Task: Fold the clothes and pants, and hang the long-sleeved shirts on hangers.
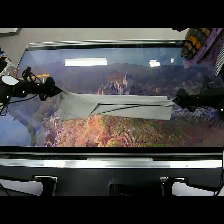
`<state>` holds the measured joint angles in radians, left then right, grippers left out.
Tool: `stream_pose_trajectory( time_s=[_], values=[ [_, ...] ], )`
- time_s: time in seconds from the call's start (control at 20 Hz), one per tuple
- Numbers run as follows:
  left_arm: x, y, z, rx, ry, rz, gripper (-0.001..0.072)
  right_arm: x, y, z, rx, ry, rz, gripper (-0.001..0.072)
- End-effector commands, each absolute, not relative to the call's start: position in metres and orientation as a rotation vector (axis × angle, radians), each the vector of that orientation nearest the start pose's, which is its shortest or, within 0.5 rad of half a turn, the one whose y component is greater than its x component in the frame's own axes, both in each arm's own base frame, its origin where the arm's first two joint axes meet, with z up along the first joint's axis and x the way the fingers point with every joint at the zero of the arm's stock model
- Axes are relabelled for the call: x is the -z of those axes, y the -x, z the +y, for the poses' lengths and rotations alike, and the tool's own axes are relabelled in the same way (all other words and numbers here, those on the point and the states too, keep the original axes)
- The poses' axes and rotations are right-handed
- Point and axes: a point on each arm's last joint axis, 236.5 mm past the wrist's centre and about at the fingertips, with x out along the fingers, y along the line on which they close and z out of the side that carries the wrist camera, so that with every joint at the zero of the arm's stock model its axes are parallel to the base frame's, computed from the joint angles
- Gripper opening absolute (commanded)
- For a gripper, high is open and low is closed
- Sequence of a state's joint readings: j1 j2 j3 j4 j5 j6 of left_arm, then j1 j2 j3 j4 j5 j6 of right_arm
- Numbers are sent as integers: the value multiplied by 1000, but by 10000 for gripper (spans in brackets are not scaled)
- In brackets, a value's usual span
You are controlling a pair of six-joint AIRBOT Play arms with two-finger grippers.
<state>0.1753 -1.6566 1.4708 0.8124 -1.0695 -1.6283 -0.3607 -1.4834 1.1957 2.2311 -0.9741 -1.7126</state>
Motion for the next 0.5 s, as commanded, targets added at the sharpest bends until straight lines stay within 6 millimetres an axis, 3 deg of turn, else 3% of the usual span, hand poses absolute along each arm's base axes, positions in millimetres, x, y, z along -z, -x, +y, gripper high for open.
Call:
stream_pose_trajectory(
  time_s=[0.0,0.15,0.35,0.4,0.45],
  values=[
    [-6,-539,-62,181,899,1146,10,23,-483,-28,-24,-668,1074,32],
    [14,-555,-61,164,925,1166,10,39,-495,-26,20,-630,1095,32],
    [44,-556,-61,146,941,1215,11,57,-493,-28,51,-654,1130,33],
    [47,-555,-60,147,934,1218,18,58,-492,-27,55,-672,1137,58],
    [46,-556,-59,159,915,1212,76,56,-490,-25,62,-694,1149,149]
  ],
)
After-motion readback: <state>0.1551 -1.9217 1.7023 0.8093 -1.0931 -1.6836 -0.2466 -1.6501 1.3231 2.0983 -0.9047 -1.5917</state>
